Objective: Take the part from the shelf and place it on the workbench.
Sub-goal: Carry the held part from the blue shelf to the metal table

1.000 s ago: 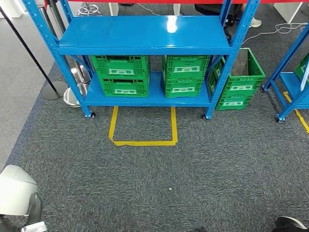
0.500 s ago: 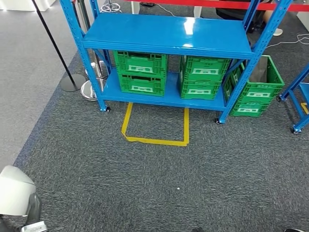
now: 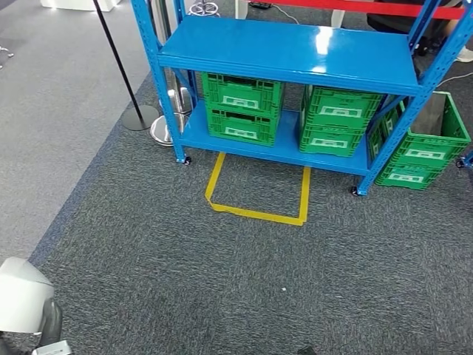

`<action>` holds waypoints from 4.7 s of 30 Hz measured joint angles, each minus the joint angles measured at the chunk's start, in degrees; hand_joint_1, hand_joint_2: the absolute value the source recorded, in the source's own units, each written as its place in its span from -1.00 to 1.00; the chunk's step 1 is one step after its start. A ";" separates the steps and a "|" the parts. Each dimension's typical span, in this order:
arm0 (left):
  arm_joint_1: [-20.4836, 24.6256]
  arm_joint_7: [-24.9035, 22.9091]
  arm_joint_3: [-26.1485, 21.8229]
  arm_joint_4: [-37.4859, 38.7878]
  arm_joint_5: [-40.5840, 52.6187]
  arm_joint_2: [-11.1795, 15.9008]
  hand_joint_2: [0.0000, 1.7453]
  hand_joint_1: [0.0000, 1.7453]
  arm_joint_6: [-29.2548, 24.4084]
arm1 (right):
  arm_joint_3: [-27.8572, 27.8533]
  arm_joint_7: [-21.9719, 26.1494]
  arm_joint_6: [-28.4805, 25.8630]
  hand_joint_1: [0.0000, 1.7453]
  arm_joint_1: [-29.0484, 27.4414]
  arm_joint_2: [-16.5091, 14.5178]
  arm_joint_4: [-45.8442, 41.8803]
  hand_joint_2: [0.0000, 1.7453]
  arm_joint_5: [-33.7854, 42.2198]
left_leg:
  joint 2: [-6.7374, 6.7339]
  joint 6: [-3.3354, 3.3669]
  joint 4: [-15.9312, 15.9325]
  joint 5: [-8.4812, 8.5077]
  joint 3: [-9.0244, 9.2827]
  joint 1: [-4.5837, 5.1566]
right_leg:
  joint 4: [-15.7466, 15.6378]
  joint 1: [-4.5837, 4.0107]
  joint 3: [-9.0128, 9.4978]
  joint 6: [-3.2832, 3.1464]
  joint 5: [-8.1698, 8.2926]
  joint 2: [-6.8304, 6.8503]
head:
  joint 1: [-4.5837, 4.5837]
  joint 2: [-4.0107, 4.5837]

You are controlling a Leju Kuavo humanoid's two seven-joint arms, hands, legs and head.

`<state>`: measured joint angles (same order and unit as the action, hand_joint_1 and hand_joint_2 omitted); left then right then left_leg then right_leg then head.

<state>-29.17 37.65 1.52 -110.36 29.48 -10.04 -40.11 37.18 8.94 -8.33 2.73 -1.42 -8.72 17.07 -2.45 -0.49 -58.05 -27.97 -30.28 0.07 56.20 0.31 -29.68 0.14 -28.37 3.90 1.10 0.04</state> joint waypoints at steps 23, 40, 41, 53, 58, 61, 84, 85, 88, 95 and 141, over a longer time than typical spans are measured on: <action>-0.45 0.24 -0.58 -0.02 0.44 -0.58 1.00 1.00 -0.02 | -0.02 0.19 -0.02 -1.00 -0.32 -0.10 -0.15 1.00 0.50 | 3.49 -0.81 -9.71 -3.94 -6.95 -0.23 | -0.26 0.54 1.06 -0.36 -0.75 -4.03 | -0.22 0.00; -0.24 1.22 -0.82 -0.02 -0.10 -1.29 1.00 1.00 -0.04 | -0.04 0.34 -0.01 -1.00 -0.17 0.31 -0.14 1.00 0.85 | 2.87 2.49 1.73 1.83 -1.20 -0.31 | 15.67 0.24 -6.30 2.25 -9.06 -3.75 | 0.21 0.00; -0.24 1.27 -0.84 -0.02 -0.11 -1.31 1.00 1.00 -0.04 | -0.04 0.38 -0.02 -1.00 -0.16 0.33 -0.15 1.00 0.90 | 3.37 2.51 1.64 1.86 -1.26 -0.28 | 16.41 0.25 -6.65 2.25 -8.62 -3.79 | 0.21 0.00; -0.11 1.76 -0.98 -0.02 -0.21 -1.37 1.00 1.00 -0.04 | -0.04 0.46 -0.04 -1.00 -0.24 0.27 -0.13 1.00 0.95 | 3.88 -0.64 -7.77 -3.01 -6.13 -0.23 | 0.47 0.72 0.29 0.07 -0.58 -3.90 | -0.32 0.00; -0.13 1.76 -0.98 -0.01 -0.29 -1.37 1.00 1.00 -0.04 | -0.04 0.45 -0.04 -1.00 -0.22 0.31 -0.13 1.00 1.01 | 2.53 -0.85 -11.63 -4.06 -5.76 -0.51 | 0.55 0.34 -0.25 -0.08 -0.32 -0.77 | -0.37 0.00; 0.02 1.78 -0.98 -0.02 -0.33 -1.37 1.00 1.00 -0.03 | -0.04 0.40 -0.06 -1.00 -0.18 0.31 -0.13 1.00 1.01 | 0.25 0.10 -0.52 -0.51 0.38 -0.06 | 0.72 0.01 -0.28 0.38 -0.17 0.56 | -0.33 0.00; 0.15 1.85 -1.16 -0.02 -0.73 -1.51 1.00 1.00 -0.04 | -0.04 0.39 -0.08 -1.00 -0.33 0.55 -0.11 1.00 1.12 | 3.68 -0.41 -8.64 -2.64 -7.19 -0.24 | -0.51 0.25 1.70 -0.43 -1.53 -3.52 | -0.31 0.00; 0.16 1.85 -1.15 -0.02 -0.73 -1.51 1.00 1.00 -0.04 | -0.04 0.40 -0.04 -1.00 -0.46 0.55 -0.11 1.00 1.14 | 3.33 -0.66 -12.31 -4.45 -8.38 -0.36 | -0.48 0.19 1.48 -0.46 -1.49 -2.79 | -0.31 0.00; 0.09 1.85 -1.15 0.00 -0.72 -1.50 1.00 1.00 -0.04 | -0.04 0.41 0.02 -1.00 -0.57 0.55 -0.11 1.00 1.18 | 2.83 -0.88 -13.28 -4.12 -7.03 -0.56 | -0.34 0.13 1.28 -0.39 -1.47 -0.72 | -0.31 0.00; 0.15 1.99 -1.19 0.00 -0.34 -1.46 1.00 1.00 -0.04 | -0.04 0.50 0.02 -1.00 -0.26 0.55 -0.12 1.00 1.20 | -0.41 1.44 0.87 0.19 -0.05 0.31 | 0.10 -0.28 1.40 1.28 -1.44 2.19 | -0.24 0.00; 0.53 2.35 -1.17 0.00 0.96 -1.75 1.00 1.00 -0.04 | -0.04 0.57 -0.11 -1.00 -0.06 0.42 -0.18 1.00 1.55 | 7.40 1.08 -0.23 1.34 -2.57 0.05 | 1.10 0.55 0.00 1.20 -1.31 -6.34 | 0.16 0.00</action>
<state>-28.64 40.00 0.36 -110.36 30.44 -11.79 -40.15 37.13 9.51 -8.45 2.66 -1.01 -8.90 18.62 4.95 0.59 -58.28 -26.63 -32.85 0.12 57.30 0.86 -29.68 1.33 -29.68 -2.44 1.26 0.04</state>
